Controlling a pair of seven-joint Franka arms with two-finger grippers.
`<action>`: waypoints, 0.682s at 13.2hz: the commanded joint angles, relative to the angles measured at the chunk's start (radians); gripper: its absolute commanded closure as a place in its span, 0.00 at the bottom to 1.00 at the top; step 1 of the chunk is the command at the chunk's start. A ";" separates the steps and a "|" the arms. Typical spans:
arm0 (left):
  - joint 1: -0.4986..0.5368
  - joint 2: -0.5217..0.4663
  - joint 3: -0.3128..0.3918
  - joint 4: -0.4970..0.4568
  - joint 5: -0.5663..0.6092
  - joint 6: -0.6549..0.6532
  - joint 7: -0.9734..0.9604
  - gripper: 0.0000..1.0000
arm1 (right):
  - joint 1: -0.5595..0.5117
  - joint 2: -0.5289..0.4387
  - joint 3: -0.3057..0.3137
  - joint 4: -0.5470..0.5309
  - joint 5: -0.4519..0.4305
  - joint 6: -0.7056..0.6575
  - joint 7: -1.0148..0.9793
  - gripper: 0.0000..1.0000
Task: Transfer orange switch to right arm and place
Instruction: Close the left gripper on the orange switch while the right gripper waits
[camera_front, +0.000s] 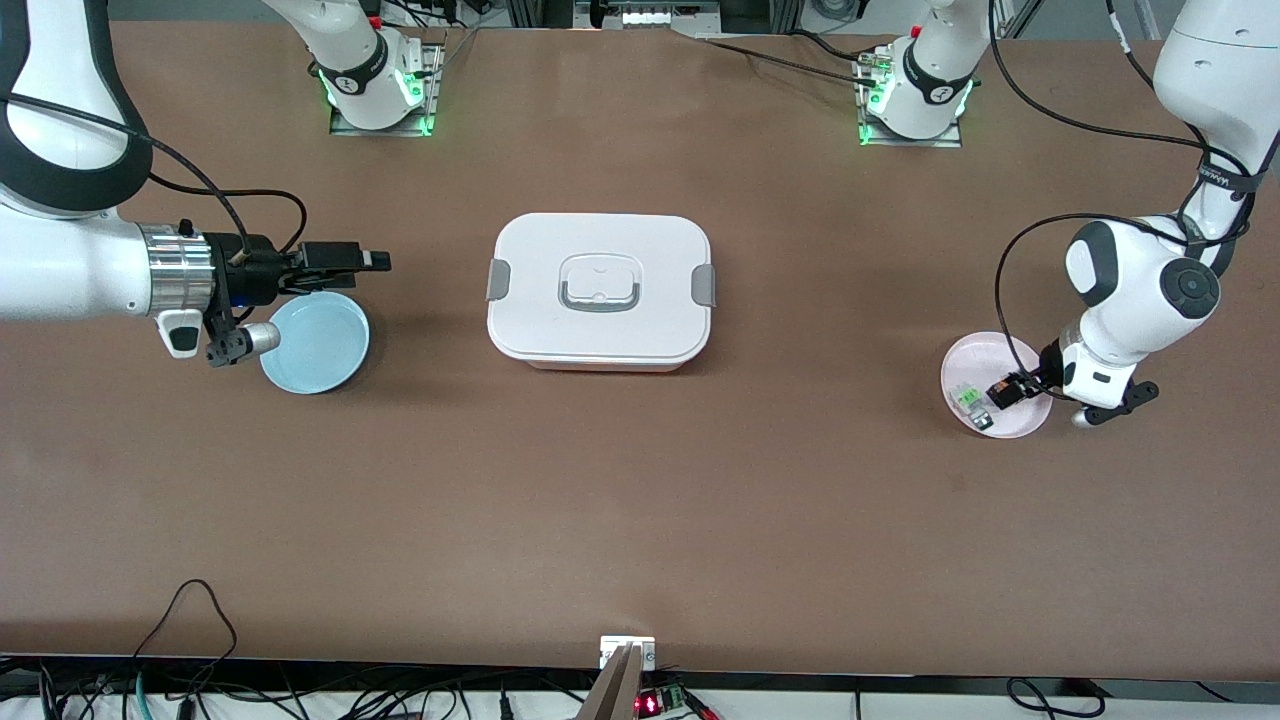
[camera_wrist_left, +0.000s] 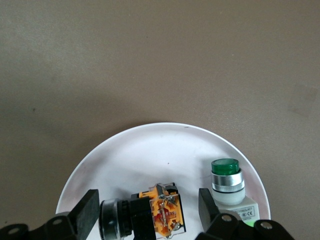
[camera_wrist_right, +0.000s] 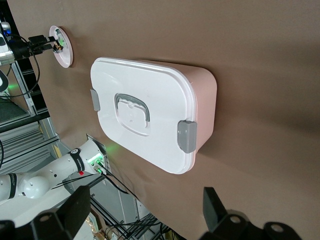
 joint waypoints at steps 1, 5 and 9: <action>0.015 0.009 -0.014 -0.019 0.011 0.025 -0.010 0.11 | -0.003 -0.014 -0.008 -0.020 0.009 -0.016 -0.020 0.00; 0.013 0.009 -0.014 -0.039 0.011 0.045 -0.006 0.11 | -0.003 -0.014 -0.008 -0.023 0.008 -0.038 -0.017 0.00; 0.006 0.007 -0.014 -0.033 0.011 0.052 -0.076 0.09 | -0.003 -0.014 -0.008 -0.028 0.008 -0.048 -0.015 0.00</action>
